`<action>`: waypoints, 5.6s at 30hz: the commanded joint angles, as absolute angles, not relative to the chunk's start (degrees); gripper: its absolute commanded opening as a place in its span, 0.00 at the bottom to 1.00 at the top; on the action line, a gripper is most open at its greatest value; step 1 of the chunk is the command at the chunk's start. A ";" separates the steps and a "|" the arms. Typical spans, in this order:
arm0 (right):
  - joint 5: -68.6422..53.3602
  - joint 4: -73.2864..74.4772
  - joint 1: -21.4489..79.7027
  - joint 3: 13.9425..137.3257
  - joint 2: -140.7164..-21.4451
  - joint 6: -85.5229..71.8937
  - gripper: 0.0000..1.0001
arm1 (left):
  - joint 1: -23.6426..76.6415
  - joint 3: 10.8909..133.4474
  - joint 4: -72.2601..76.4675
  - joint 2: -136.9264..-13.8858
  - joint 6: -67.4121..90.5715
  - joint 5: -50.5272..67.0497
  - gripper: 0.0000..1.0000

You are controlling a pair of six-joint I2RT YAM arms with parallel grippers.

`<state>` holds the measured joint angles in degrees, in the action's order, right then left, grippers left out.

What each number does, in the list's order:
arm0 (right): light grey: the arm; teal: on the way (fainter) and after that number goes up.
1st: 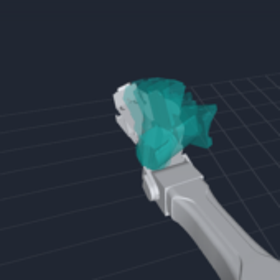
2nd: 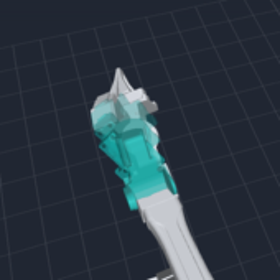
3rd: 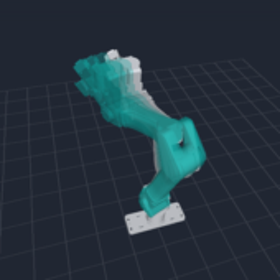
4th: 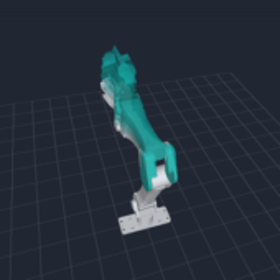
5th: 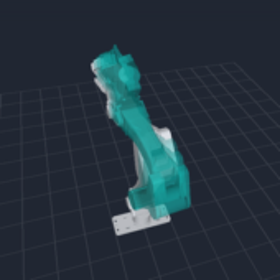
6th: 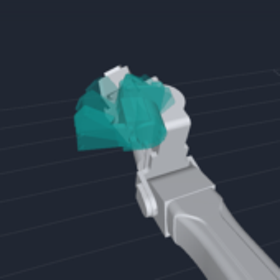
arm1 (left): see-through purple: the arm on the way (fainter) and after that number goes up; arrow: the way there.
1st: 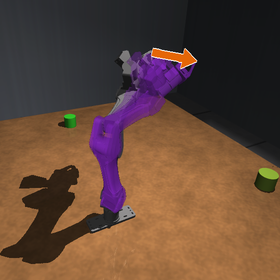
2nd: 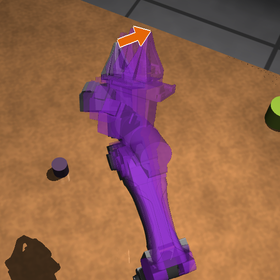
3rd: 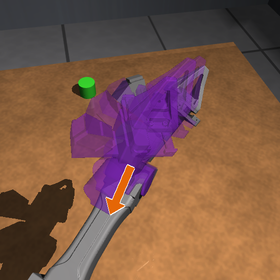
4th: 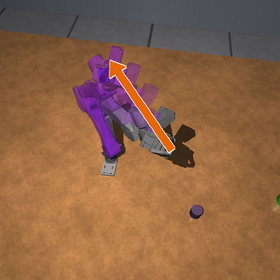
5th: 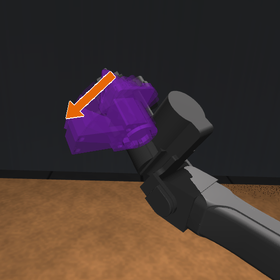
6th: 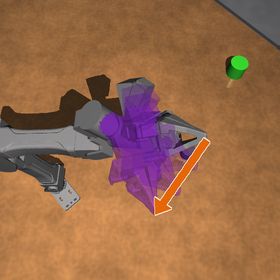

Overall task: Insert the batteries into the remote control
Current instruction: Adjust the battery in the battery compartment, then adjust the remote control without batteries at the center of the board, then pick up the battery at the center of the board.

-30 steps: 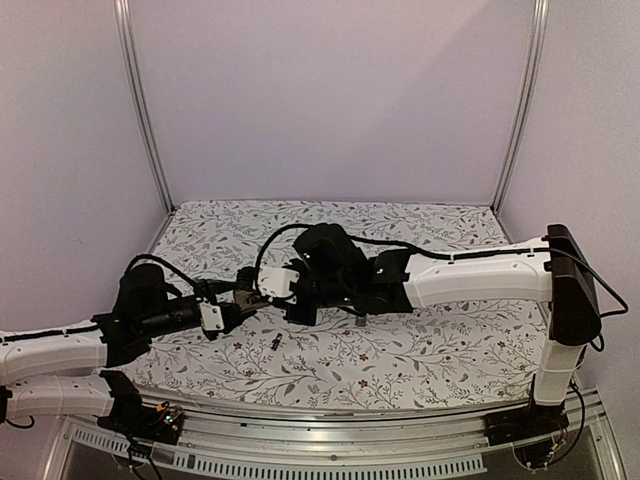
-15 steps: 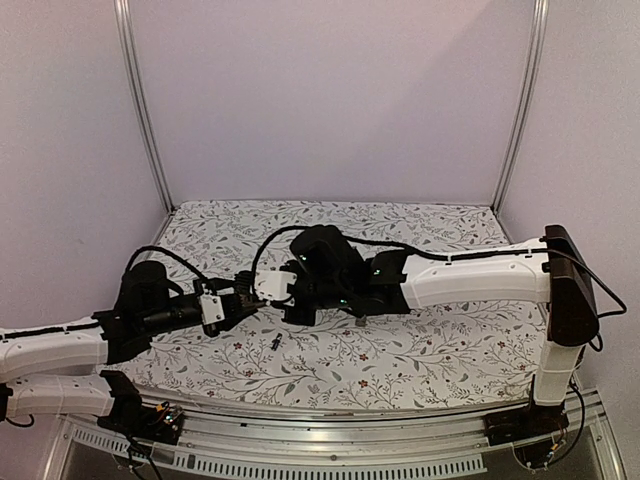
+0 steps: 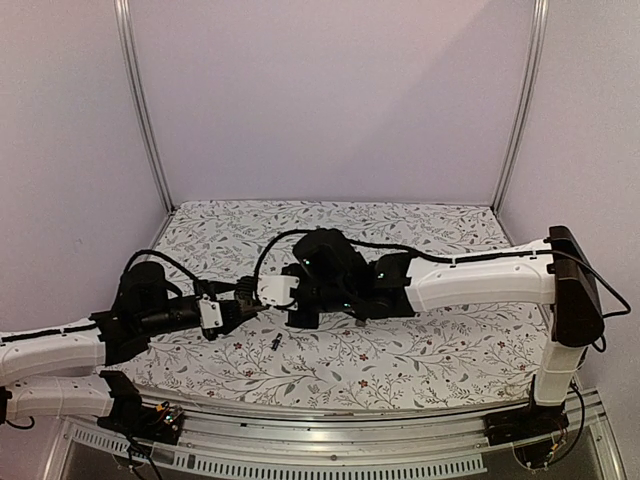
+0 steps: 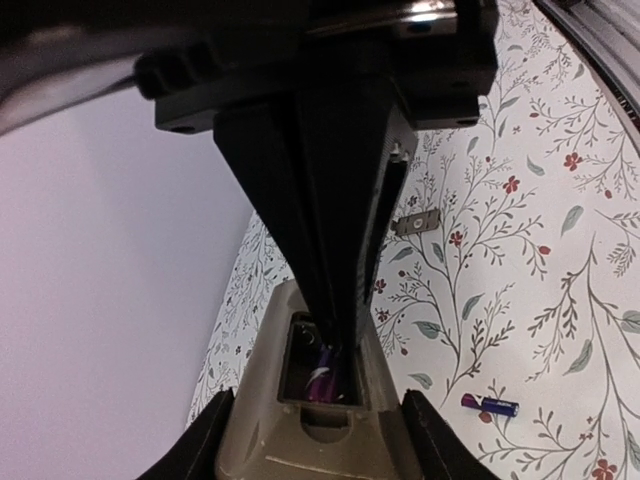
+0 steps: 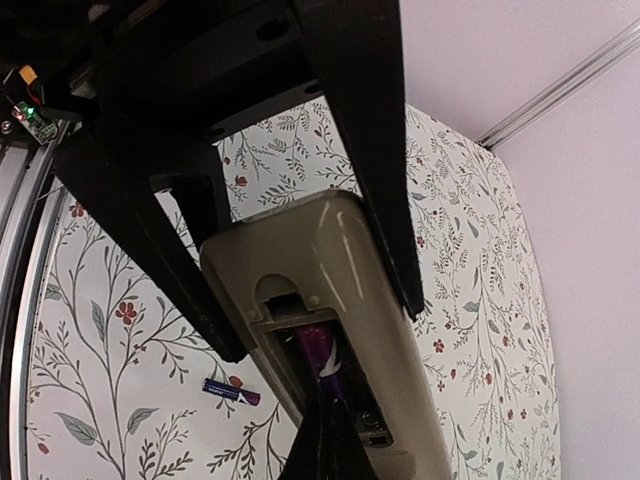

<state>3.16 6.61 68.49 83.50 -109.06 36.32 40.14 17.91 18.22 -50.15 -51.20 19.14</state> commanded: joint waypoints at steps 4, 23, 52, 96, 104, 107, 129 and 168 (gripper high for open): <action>-1.57 0.54 67.15 77.55 -101.15 34.13 0.14 | 42.80 17.96 21.70 -50.14 -53.31 23.73 0.00; 6.13 -5.08 60.13 58.95 -91.85 17.08 0.27 | 42.72 22.60 25.84 -69.54 -72.17 11.96 0.00; 6.51 -14.99 56.93 39.11 -78.57 14.01 0.28 | 48.25 24.11 36.97 -91.52 -118.69 6.19 0.00; -11.32 -17.71 45.83 48.11 -83.26 12.07 0.75 | 46.73 44.74 10.22 -86.29 -91.38 -8.50 0.00; -17.73 -1.08 41.27 77.97 -104.58 7.16 0.74 | 31.97 51.79 -11.89 -75.34 -42.65 -1.31 0.00; -17.97 4.29 41.43 85.88 -110.42 5.52 0.68 | 23.72 48.07 -11.18 -69.12 -30.20 6.94 0.00; -12.68 34.11 49.68 117.03 -143.61 13.79 0.48 | 13.62 26.53 4.10 -48.13 -17.49 23.91 0.00; 0.55 32.47 64.77 90.66 -94.91 24.91 0.00 | 32.21 28.07 7.34 -51.26 -48.81 46.51 0.00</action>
<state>-3.22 31.05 59.68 90.43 -94.02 21.47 29.41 26.06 6.57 -49.95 -45.04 48.29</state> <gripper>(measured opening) 0.041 0.482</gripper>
